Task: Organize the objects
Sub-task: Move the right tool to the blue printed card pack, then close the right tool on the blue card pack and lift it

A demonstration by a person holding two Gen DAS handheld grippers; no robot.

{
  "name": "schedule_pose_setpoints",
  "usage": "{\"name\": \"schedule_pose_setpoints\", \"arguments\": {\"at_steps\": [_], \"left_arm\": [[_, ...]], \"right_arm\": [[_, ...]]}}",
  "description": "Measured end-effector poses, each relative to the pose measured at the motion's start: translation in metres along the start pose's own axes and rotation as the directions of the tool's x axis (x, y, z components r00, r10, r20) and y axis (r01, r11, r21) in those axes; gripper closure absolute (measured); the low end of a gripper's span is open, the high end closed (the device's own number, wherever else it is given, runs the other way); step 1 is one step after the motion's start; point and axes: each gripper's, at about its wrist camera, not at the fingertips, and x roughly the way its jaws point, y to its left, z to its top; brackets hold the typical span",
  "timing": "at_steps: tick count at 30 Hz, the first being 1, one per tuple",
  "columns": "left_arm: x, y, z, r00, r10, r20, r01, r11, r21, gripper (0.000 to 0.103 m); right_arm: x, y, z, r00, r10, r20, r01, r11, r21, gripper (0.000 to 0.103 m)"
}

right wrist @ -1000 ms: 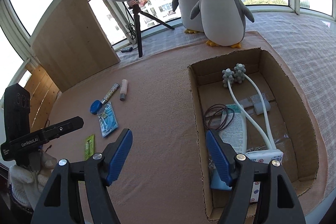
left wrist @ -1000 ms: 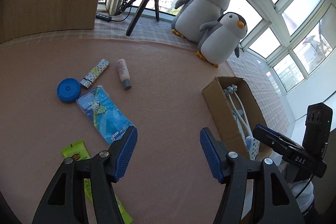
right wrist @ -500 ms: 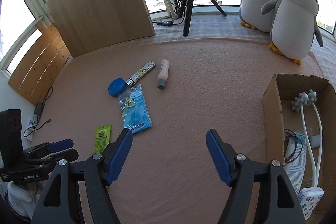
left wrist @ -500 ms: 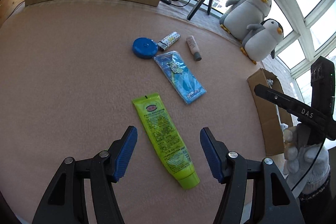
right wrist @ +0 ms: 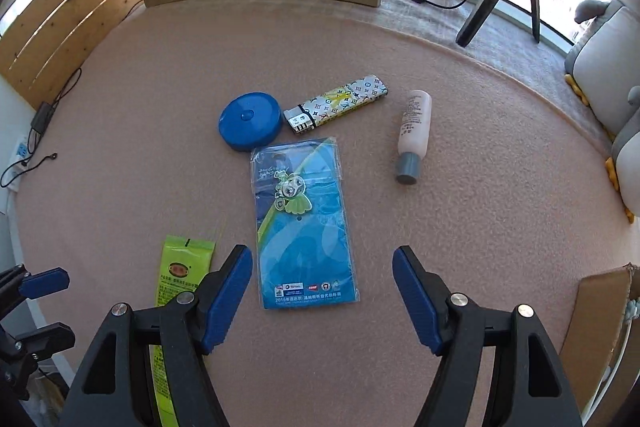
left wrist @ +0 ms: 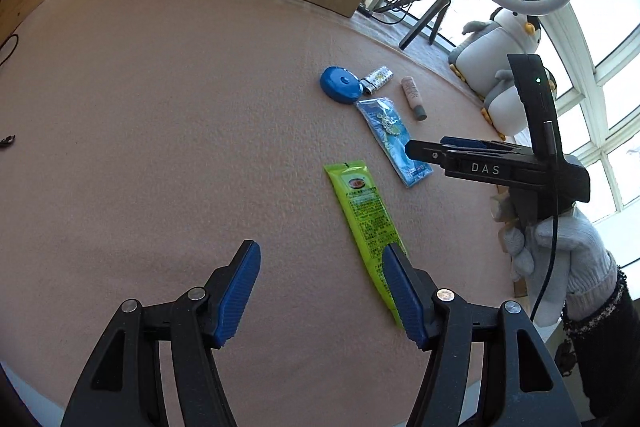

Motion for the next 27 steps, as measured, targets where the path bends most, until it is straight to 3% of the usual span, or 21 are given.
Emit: {"name": "schedule_pose_setpoints", "arguments": {"at_steps": [8, 19, 25, 27], "left_arm": [[-0.009, 0.027, -0.004, 1.000, 0.005, 0.015, -0.004, 0.998, -0.061, 0.036], [-0.010, 0.033, -0.003, 1.000, -0.003, 0.011, 0.004, 0.997, -0.073, 0.036], [-0.005, 0.026, -0.001, 1.000, -0.012, 0.004, 0.012, 0.998, -0.061, 0.036], [-0.004, 0.024, -0.001, 1.000, -0.014, 0.003, 0.014, 0.998, -0.057, 0.036]], "right_arm": [[0.024, 0.015, 0.015, 0.998, -0.010, -0.057, 0.007, 0.998, -0.062, 0.034], [0.024, 0.010, 0.012, 0.999, -0.017, -0.052, 0.014, 0.999, -0.044, 0.035], [0.016, 0.001, 0.006, 0.999, -0.002, -0.043, 0.001, 1.000, -0.019, 0.051], [0.013, -0.005, 0.003, 0.999, 0.020, -0.043, -0.020, 1.000, 0.002, 0.051]]}}
